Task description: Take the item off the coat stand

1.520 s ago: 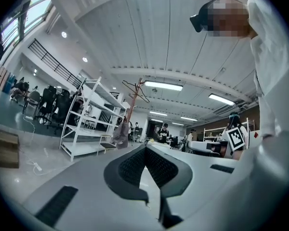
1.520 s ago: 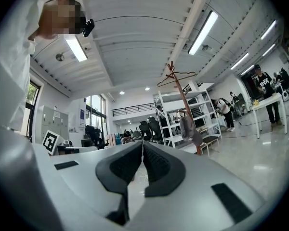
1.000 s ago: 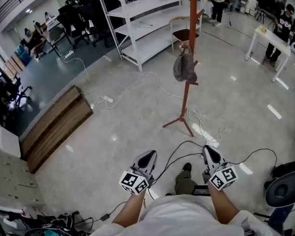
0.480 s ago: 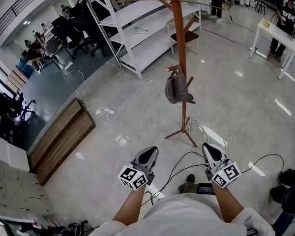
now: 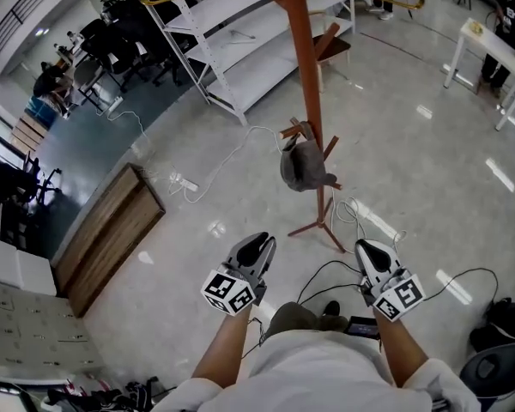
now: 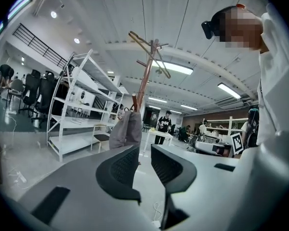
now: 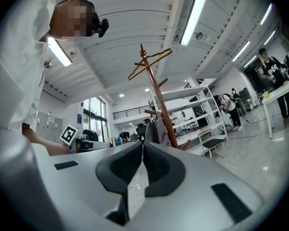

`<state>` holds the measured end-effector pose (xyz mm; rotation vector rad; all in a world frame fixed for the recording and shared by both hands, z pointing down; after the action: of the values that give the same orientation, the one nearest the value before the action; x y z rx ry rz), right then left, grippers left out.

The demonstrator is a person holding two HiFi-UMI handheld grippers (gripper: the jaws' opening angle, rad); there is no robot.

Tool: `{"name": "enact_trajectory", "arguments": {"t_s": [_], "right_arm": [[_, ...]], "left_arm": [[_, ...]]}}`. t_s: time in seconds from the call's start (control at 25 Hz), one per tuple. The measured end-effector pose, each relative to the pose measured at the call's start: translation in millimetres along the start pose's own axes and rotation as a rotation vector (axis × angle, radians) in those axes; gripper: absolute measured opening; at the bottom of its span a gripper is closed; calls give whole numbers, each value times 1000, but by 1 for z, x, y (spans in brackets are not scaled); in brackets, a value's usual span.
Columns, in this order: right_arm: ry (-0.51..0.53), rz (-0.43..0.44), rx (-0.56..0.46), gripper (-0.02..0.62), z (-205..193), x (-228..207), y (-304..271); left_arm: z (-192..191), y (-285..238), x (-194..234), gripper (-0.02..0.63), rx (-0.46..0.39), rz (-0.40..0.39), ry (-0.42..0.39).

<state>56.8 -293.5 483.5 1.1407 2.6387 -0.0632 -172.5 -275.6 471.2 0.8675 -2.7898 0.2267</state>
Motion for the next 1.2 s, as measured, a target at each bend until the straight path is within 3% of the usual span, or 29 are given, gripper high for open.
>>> {"name": "enact_trajectory", "arguments": {"t_s": [0.24,0.4,0.76,0.92,1.2], "right_arm": [[-20,-52,43,26,-17,-32,-45],[-21,-110,32,26,-7,-45,-74],[-19,-201,15,26,10,-85,-113],[-48,-252,25,26,4,-104,-105],[-54,-297,11,26,10,-125,-102]], "left_arm": [[16,-52,52,140,44,-23,-23],[28,-85,81,164,63,-52,-20],[39,-160,109,174,130,-169,-9],[40,-179,109,164,142,-195,-13],[46,-198,123,55,147,-188,-15]]}}
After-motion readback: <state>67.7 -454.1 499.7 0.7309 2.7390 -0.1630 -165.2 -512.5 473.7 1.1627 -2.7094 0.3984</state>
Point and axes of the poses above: the fingertips, and each gripper's own axes: y backward along the fingers, x to its left, z out of its top, the point moved 1 cm from there along y, backward along the fingers, and after that the axes turned 7 degrees about -z, right-handed, at the moved point
